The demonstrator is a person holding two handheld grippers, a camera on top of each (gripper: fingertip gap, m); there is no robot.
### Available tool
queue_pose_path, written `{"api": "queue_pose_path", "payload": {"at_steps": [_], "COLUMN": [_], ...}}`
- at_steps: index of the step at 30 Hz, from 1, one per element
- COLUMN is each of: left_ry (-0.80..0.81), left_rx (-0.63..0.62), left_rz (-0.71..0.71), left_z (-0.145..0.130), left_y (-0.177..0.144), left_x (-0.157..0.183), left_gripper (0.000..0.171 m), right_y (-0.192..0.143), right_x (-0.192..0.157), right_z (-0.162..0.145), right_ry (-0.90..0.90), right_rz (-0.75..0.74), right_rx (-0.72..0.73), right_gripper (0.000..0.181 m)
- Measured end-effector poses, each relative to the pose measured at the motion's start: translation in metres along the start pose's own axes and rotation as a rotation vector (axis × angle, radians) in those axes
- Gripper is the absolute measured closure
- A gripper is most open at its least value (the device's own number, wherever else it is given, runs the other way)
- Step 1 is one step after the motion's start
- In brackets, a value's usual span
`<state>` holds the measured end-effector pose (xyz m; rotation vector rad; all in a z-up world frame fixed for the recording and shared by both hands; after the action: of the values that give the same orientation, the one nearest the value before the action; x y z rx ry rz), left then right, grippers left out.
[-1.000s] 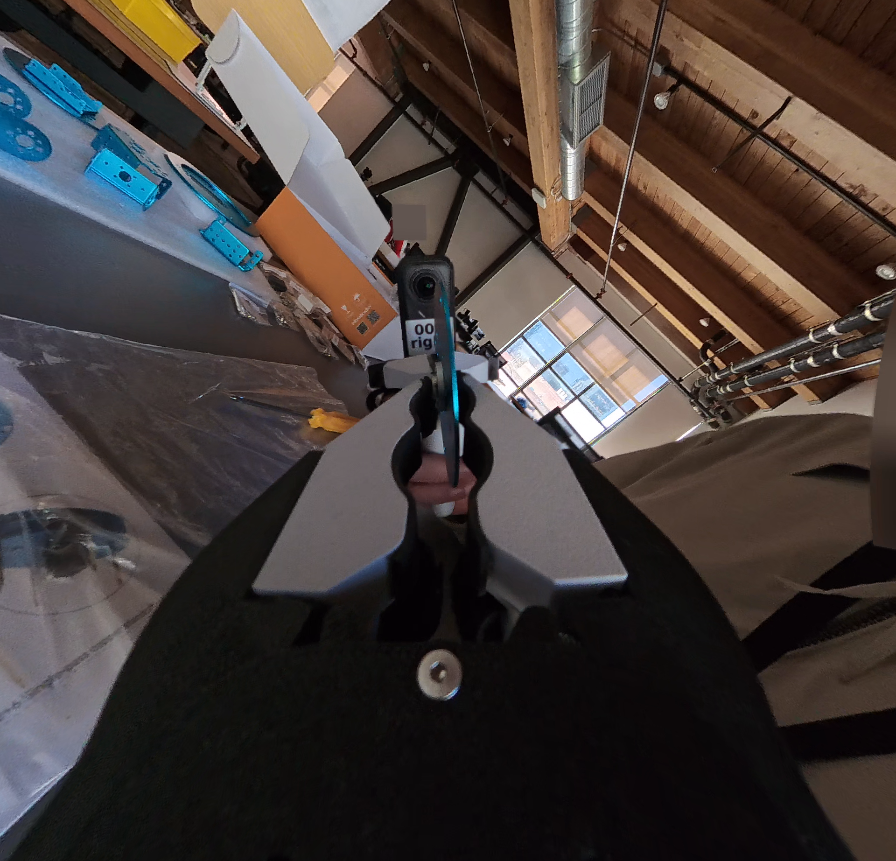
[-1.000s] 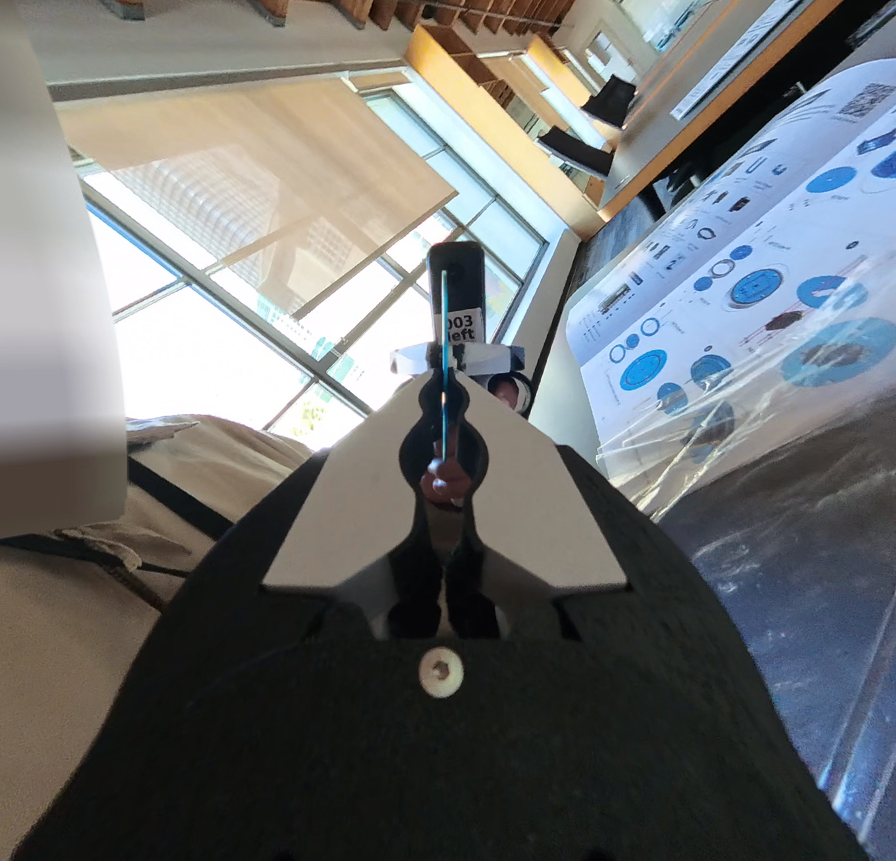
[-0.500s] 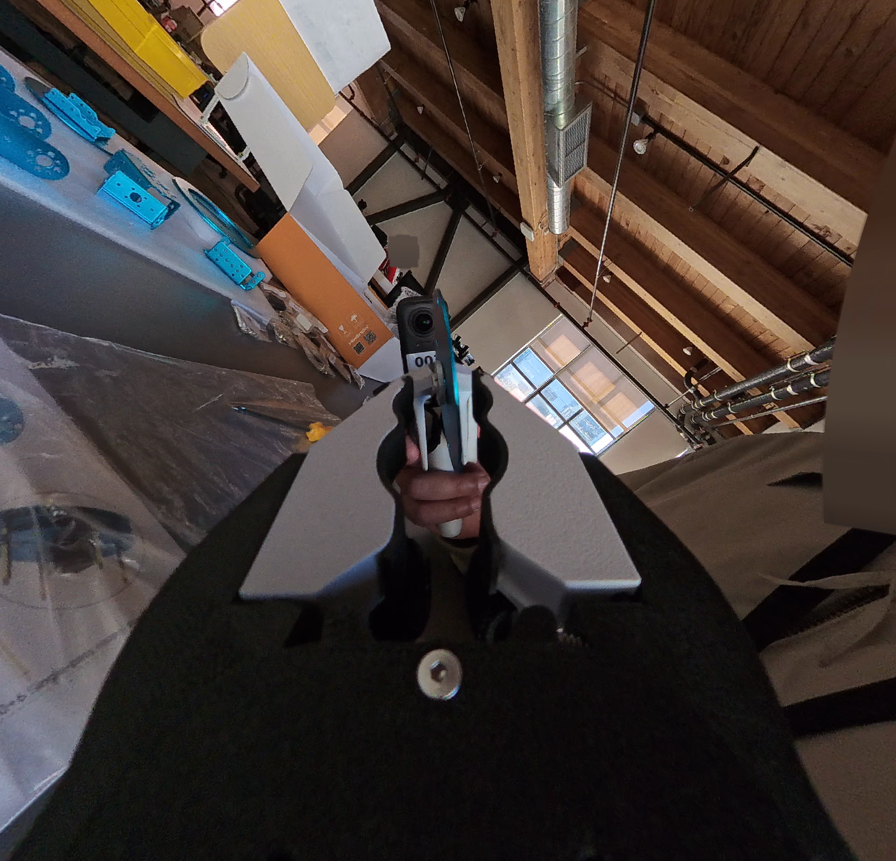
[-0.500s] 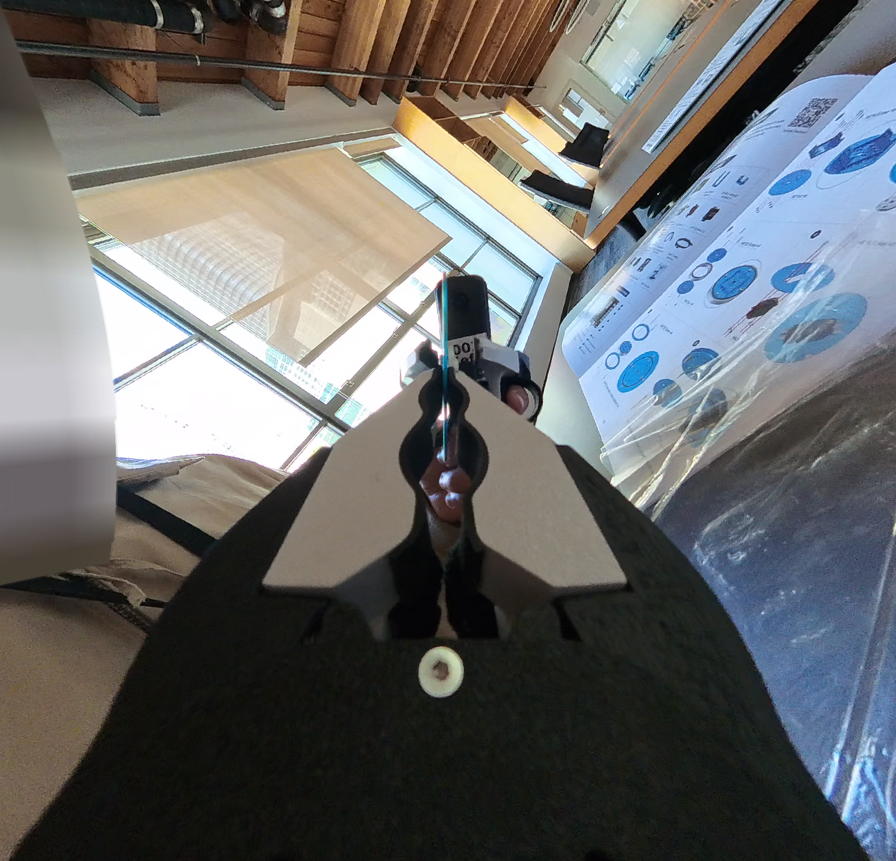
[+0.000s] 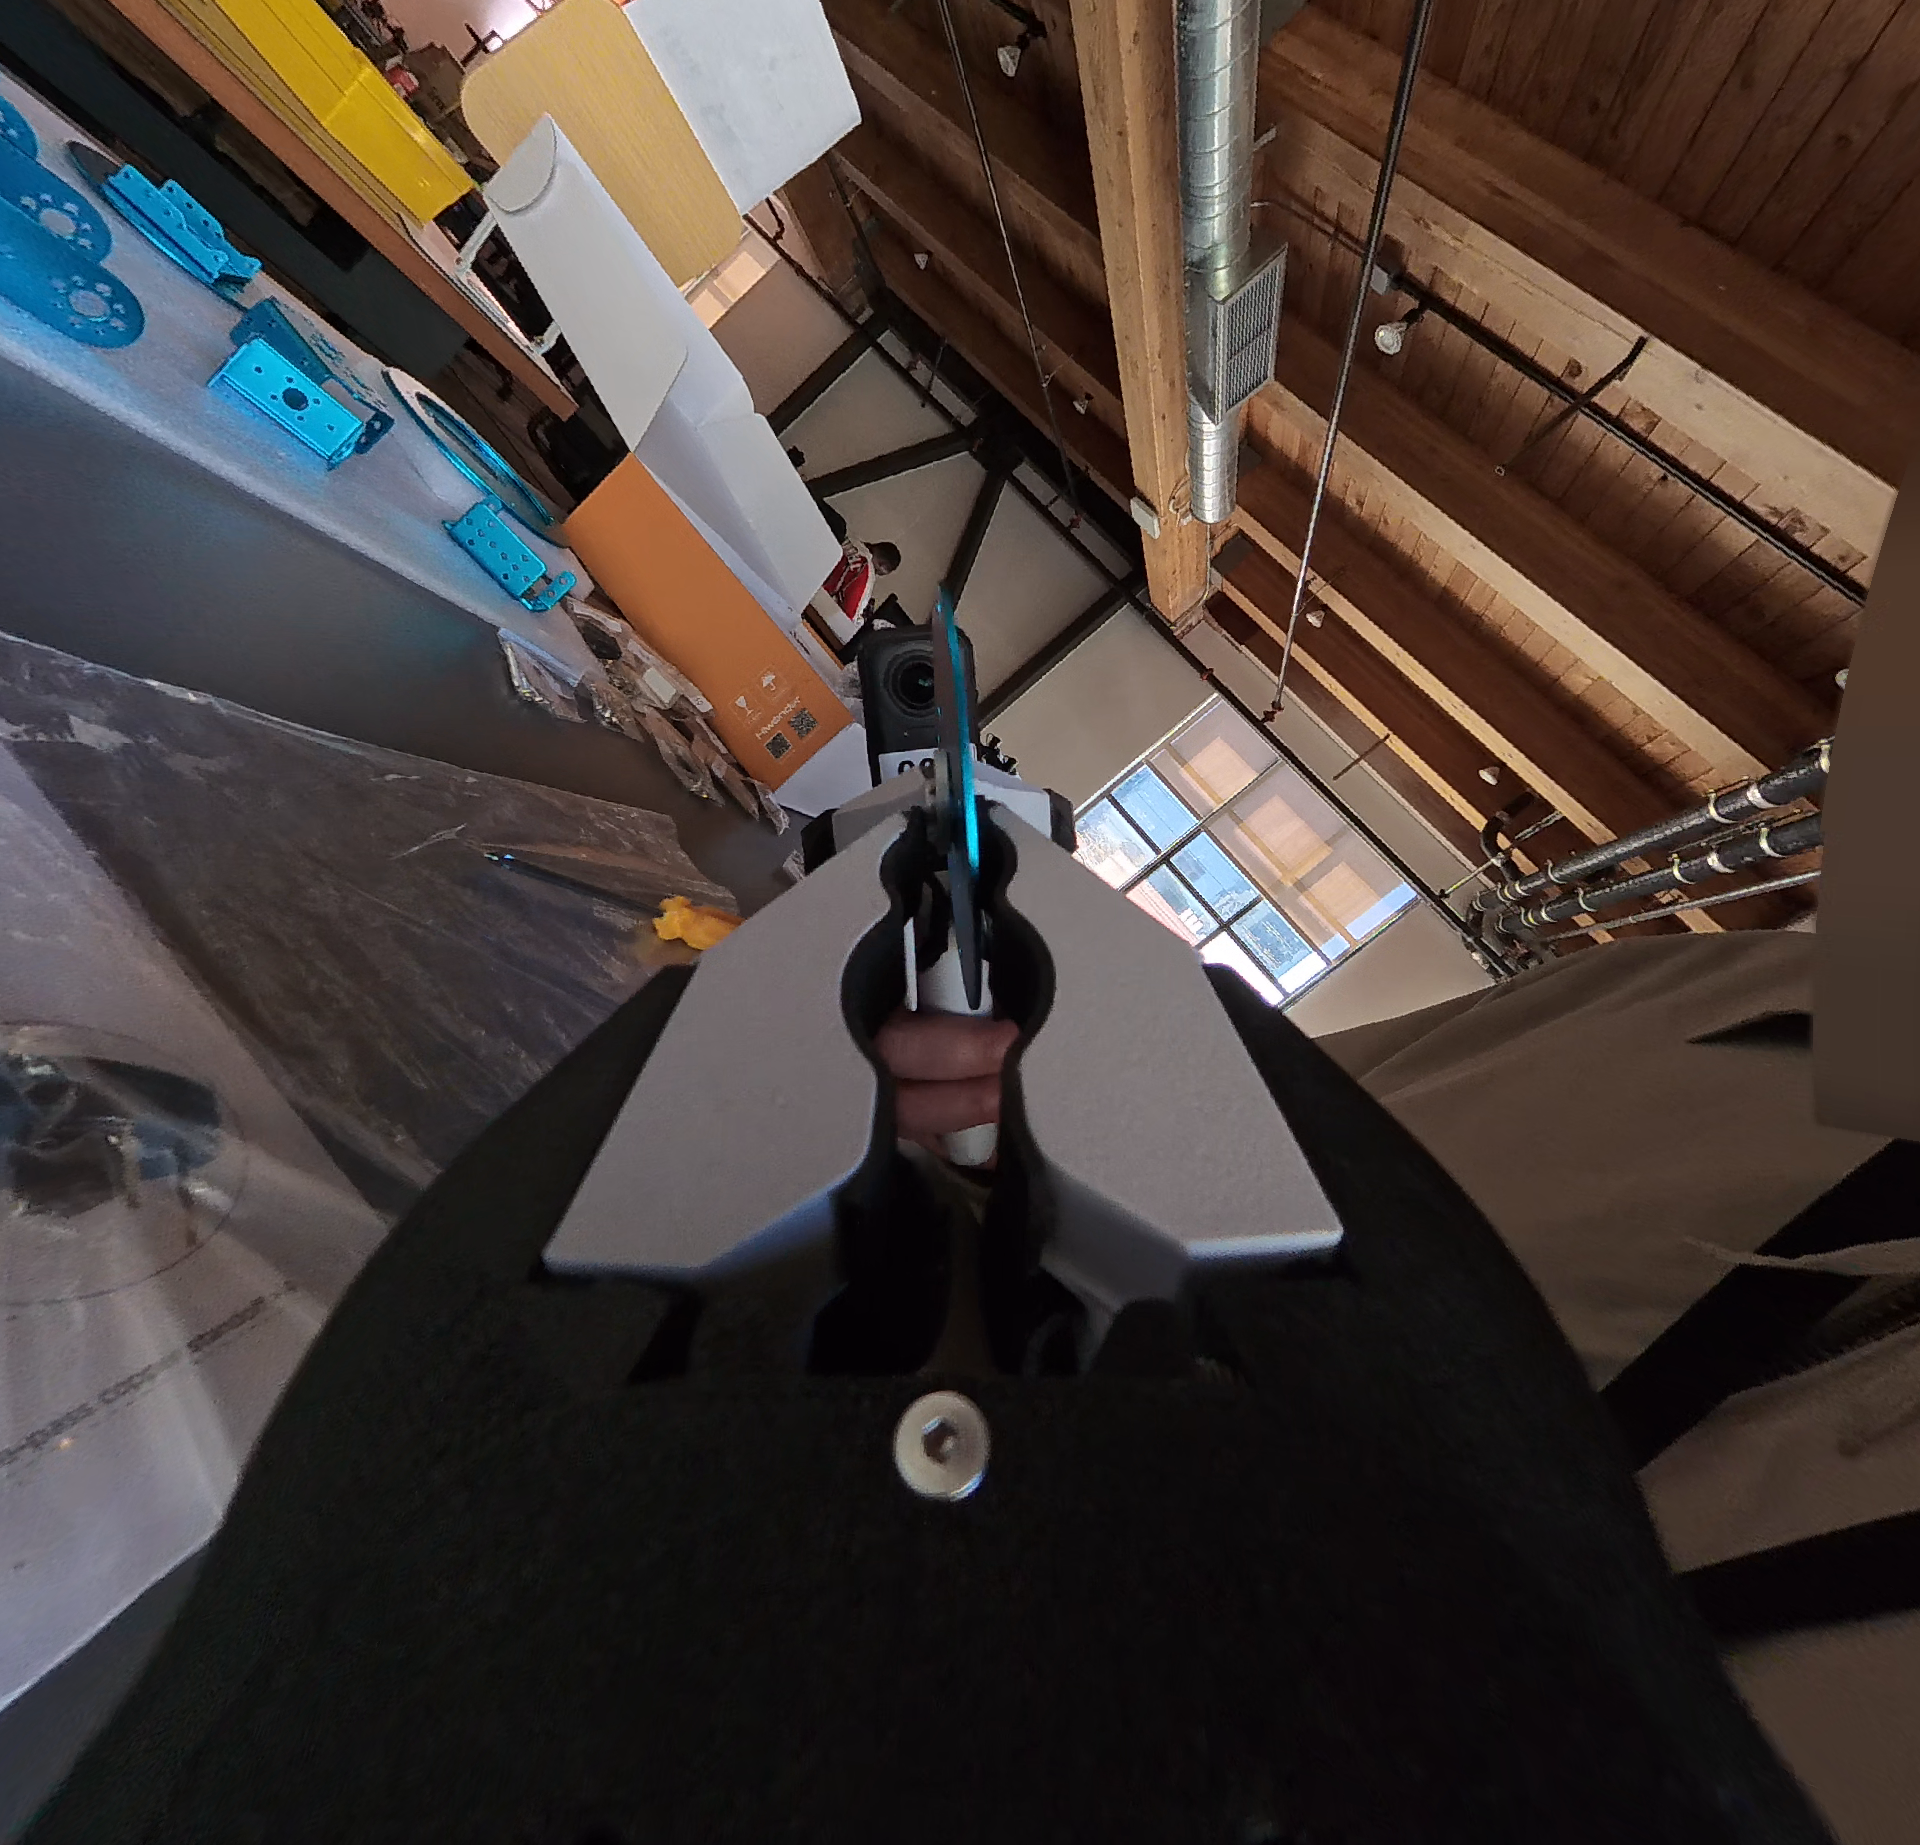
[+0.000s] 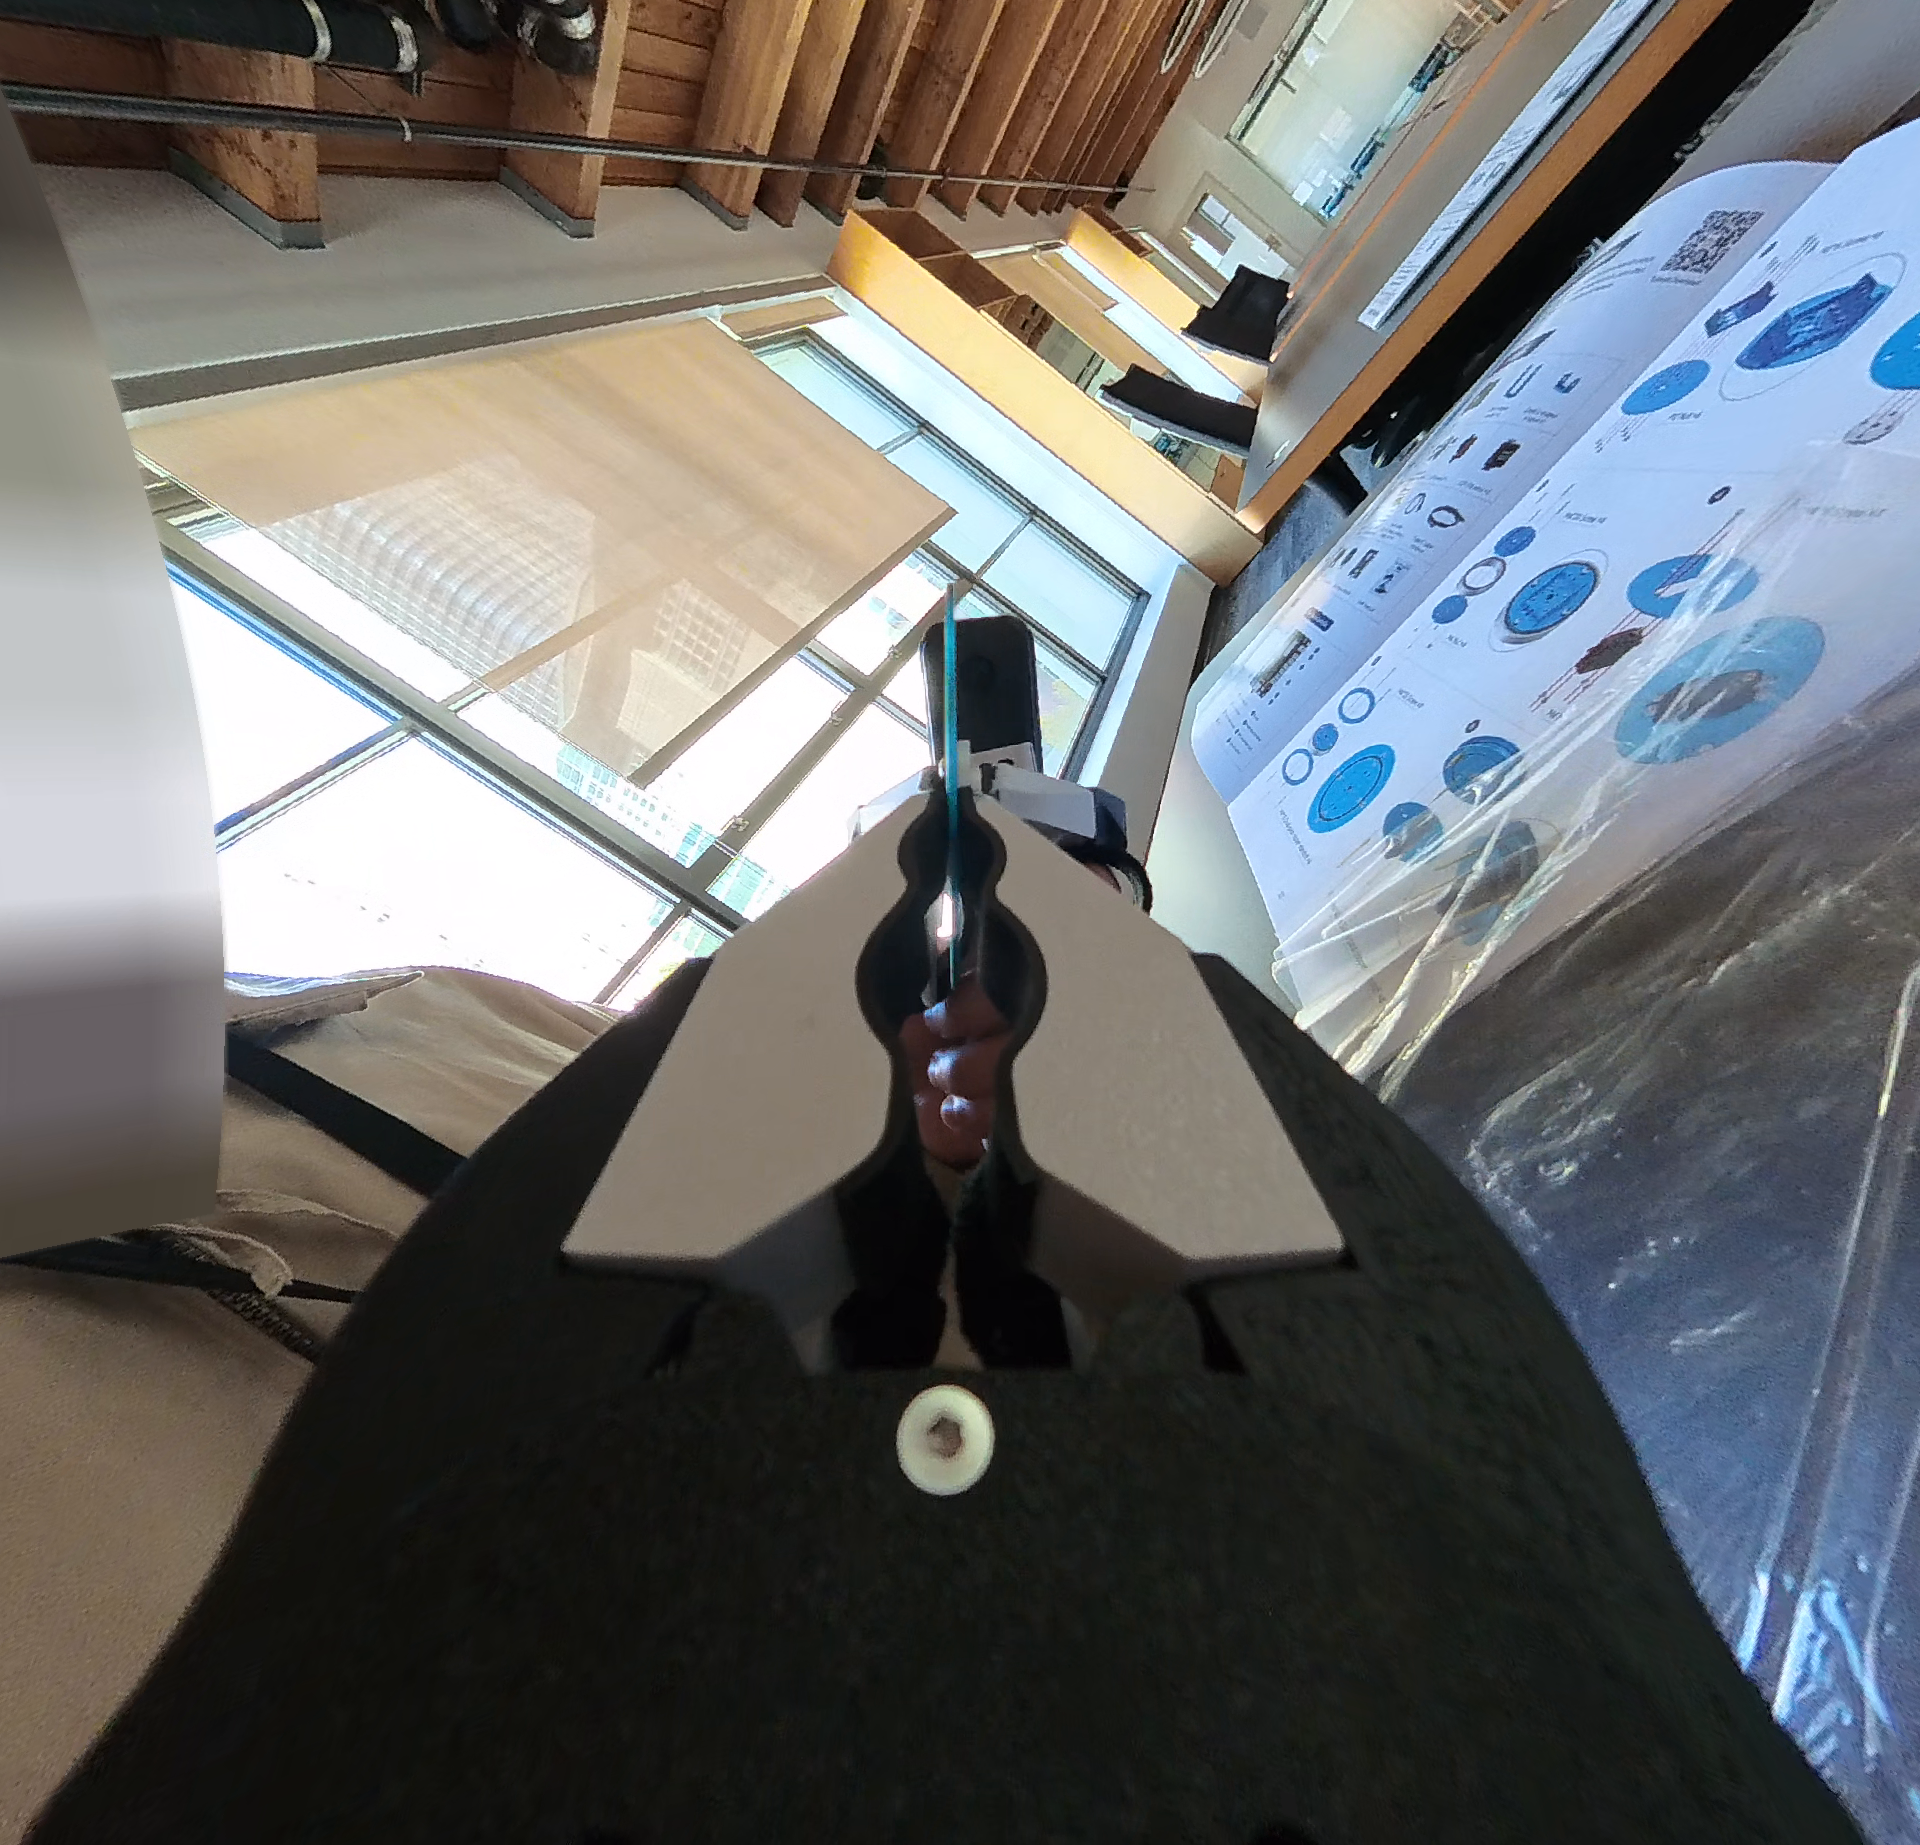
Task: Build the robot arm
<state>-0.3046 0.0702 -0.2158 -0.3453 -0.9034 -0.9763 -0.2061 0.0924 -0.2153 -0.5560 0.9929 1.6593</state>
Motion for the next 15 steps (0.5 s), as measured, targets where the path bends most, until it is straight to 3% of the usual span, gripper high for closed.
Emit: {"api": "queue_pose_path", "payload": {"at_steps": [8,15], "left_ry": [-0.012,0.007], "left_rx": [0.031,0.013], "left_rz": [-0.010,0.092], "left_z": [-0.002,0.000], "left_y": [-0.003,-0.008], "left_x": [-0.005,-0.016], "left_gripper": [0.166,0.167], "right_y": [0.002,-0.007], "right_x": [0.003,0.009], "right_z": [-0.002,0.007], "right_ry": [0.019,-0.094], "right_rz": [0.000,-0.100], "right_rx": [-0.007,-0.024], "right_gripper": [0.181,0.174]}}
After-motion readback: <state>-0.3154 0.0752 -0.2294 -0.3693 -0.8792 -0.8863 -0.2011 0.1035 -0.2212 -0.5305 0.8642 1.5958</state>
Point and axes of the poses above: each gripper's, where its closed fingertips meet, y out along the fingers, z out of its top, x = y × z across the jaws, the point moved 5 cm from there along -y, back along the fingers, and after that the axes turned 9 degrees about z, right-handed, at the moved point
